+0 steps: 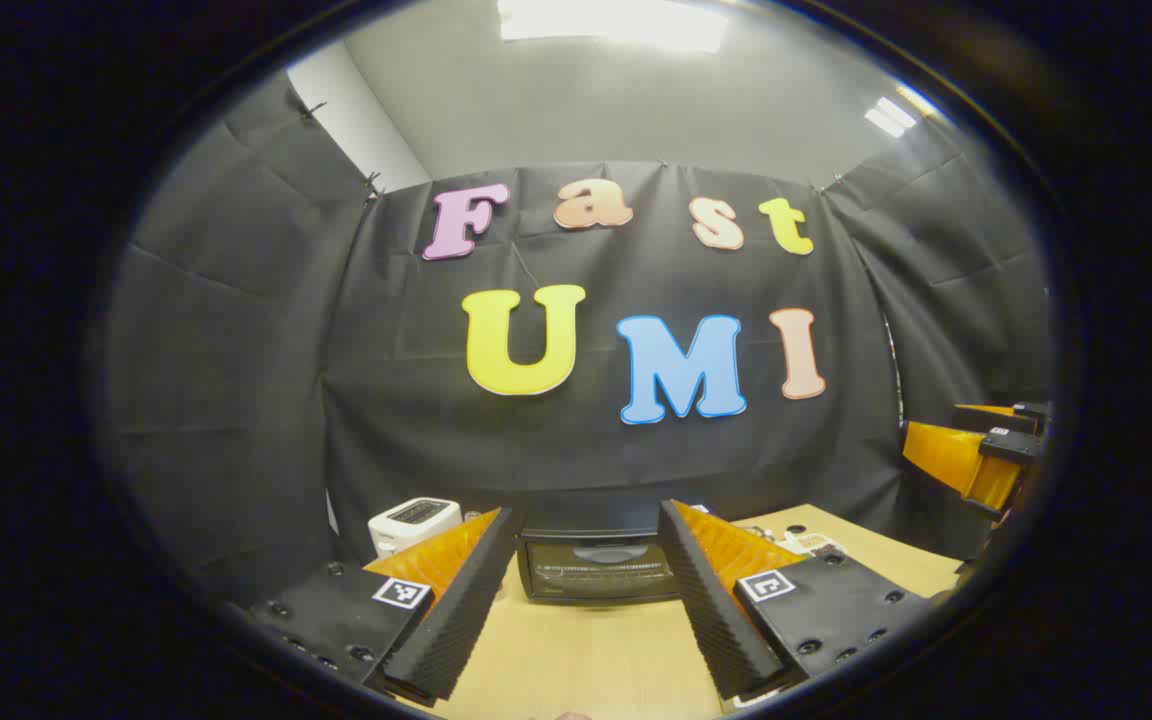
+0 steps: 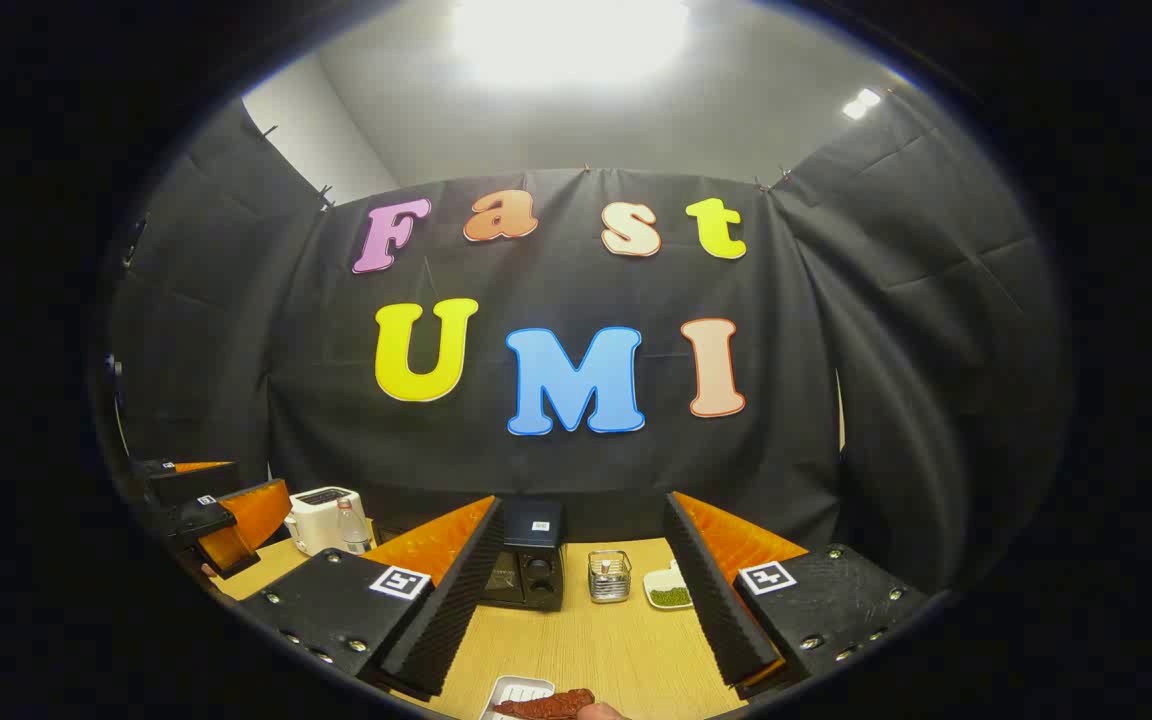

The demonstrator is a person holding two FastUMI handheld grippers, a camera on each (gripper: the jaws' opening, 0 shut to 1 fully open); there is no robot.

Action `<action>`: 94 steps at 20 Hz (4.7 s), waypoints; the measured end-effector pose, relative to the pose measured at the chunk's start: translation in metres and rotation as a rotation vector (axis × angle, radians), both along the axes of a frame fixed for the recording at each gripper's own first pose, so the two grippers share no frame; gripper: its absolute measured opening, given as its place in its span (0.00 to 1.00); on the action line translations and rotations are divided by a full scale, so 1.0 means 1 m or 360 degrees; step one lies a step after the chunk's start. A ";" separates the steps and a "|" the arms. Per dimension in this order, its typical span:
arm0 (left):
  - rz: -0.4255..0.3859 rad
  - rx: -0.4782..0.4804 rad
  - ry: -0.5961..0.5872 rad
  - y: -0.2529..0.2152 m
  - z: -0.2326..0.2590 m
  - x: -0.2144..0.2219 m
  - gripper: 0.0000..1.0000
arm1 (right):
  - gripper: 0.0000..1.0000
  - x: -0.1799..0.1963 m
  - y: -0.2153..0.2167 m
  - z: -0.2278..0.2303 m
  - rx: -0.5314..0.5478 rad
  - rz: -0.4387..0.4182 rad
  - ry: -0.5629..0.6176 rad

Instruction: Open the electric oven with the left hand, put the food in, and close the electric oven.

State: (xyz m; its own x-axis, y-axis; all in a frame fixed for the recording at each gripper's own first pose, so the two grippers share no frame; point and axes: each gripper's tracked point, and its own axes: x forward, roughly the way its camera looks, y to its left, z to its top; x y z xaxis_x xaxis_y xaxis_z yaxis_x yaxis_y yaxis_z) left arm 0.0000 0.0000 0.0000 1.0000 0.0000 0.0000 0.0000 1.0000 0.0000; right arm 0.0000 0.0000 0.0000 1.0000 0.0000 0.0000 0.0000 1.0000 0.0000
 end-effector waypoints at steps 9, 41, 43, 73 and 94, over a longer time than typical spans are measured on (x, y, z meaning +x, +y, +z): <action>-0.0053 0.0022 -0.0026 -0.012 0.007 -0.002 1.00 | 0.96 -0.005 -0.012 0.005 -0.0024 -0.0019 -0.0010; 0.0060 -0.0061 -0.0025 -0.018 -0.028 0.147 1.00 | 0.96 0.019 -0.075 -0.015 -0.0032 0.0000 0.0018; 0.0021 -0.0055 -0.0009 -0.023 -0.039 0.167 1.00 | 0.96 0.027 -0.078 -0.019 -0.0036 -0.0044 0.0034; -0.0127 0.0006 0.0410 -0.034 -0.218 0.304 0.96 | 0.97 0.049 -0.070 -0.035 -0.0190 -0.0412 0.0196; -0.0050 0.0071 0.0479 -0.035 -0.237 0.235 1.00 | 0.96 0.042 -0.065 -0.032 -0.0130 -0.0295 0.0154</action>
State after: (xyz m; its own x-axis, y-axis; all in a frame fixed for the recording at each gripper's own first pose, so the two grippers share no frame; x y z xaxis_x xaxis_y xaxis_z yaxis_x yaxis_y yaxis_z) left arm 0.2351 -0.0354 -0.2366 0.9545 -0.0242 -0.2971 0.0375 0.9985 0.0392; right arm 0.0421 -0.0654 -0.0322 0.9782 -0.1876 -0.0885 0.1797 0.9796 -0.0901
